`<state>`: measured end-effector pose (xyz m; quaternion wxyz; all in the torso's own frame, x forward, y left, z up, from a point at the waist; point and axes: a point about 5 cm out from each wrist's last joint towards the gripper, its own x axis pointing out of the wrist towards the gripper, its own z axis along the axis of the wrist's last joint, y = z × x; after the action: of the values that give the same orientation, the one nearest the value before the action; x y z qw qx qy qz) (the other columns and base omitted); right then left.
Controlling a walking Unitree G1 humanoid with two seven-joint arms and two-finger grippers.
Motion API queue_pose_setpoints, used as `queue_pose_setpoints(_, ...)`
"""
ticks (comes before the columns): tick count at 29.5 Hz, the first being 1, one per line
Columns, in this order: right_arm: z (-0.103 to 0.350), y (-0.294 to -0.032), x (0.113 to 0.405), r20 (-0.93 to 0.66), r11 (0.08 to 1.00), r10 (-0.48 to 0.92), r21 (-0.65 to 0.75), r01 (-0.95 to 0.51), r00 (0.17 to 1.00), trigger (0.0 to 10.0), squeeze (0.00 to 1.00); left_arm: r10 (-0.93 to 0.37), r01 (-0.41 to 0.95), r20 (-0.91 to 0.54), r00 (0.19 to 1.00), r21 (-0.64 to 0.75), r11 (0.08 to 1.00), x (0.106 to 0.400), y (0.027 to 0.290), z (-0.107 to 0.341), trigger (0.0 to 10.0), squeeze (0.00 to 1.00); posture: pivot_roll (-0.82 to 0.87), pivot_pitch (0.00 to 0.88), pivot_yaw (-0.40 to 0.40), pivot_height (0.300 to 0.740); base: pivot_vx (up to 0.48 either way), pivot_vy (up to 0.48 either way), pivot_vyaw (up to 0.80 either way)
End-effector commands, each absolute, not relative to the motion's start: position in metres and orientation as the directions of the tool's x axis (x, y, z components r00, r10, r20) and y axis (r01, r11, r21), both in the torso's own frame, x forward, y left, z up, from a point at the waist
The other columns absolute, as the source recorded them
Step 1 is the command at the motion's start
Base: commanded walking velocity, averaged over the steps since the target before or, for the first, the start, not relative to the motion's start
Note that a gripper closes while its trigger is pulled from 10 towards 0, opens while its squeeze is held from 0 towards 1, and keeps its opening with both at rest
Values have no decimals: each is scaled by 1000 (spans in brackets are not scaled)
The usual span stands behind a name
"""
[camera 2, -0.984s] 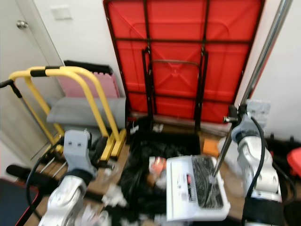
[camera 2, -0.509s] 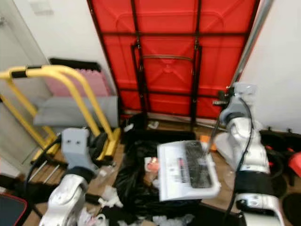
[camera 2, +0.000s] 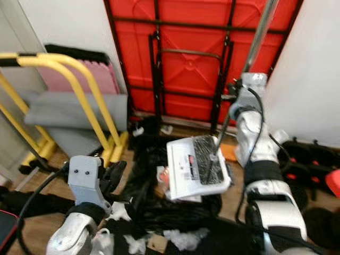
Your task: Sweep floor
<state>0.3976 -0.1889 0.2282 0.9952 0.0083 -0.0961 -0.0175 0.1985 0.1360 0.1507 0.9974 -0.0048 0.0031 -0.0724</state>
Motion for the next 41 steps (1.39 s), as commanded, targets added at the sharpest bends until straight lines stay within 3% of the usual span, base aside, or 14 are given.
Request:
queue_pose_setpoints(1, 256, -190, 399, 307, 999, -47, -3, 50, 951, 10000, 0, -164, 164, -16, 986, -20, 986, 194, 133, 152, 10000, 0, -35, 232, -87, 740, 0, 0, 0)
queue_pose_setpoints(8, 293, -178, 410, 392, 995, -31, -77, 66, 919, 10000, 0, -189, 188, -23, 982, -48, 981, 176, 122, 164, 10000, 0, -16, 310, -93, 740, 0, 0, 0)
queue_pose_setpoints(12, 322, -160, 413, 470, 967, 39, -239, 84, 882, 10000, 0, -200, 197, -32, 979, -74, 978, 165, 116, 169, 10000, 0, -13, 351, -101, 740, 0, 0, 0)
queue_pose_setpoints(15, 331, -152, 413, 489, 958, 63, -273, 85, 870, 10000, 0, -203, 199, -39, 978, -81, 977, 162, 114, 170, 10000, 0, -12, 362, -103, 740, 0, 0, 0)
queue_pose_setpoints(18, 351, -127, 413, 527, 916, 129, -389, 103, 840, 10000, 0, -208, 202, -53, 977, -94, 975, 156, 110, 172, 10000, 0, -7, 385, -109, 740, 0, 0, 0)
queue_pose_setpoints(20, 351, -127, 413, 527, 916, 129, -389, 103, 840, 10000, 0, -208, 202, -53, 977, -94, 975, 156, 110, 172, 10000, 0, -7, 385, -109, 740, 0, 0, 0)
queue_pose_setpoints(24, 375, -92, 409, 569, 825, 211, -540, 167, 795, 10000, 0, -204, 196, -70, 976, -113, 974, 150, 108, 174, 10000, 0, -2, 401, -111, 740, 0, 0, 0)
queue_pose_setpoints(34, 374, -89, 410, 560, 823, 218, -546, 158, 800, 10000, 0, -198, 187, -86, 976, -121, 975, 148, 107, 175, 10000, 0, -15, 398, -111, 740, 0, 0, 0)
queue_pose_setpoints(41, 361, -114, 417, 514, 875, 140, -464, 136, 846, 10000, 0, -192, 181, -91, 977, -115, 977, 152, 107, 174, 10000, 0, -23, 372, -108, 740, 0, 0, 0)
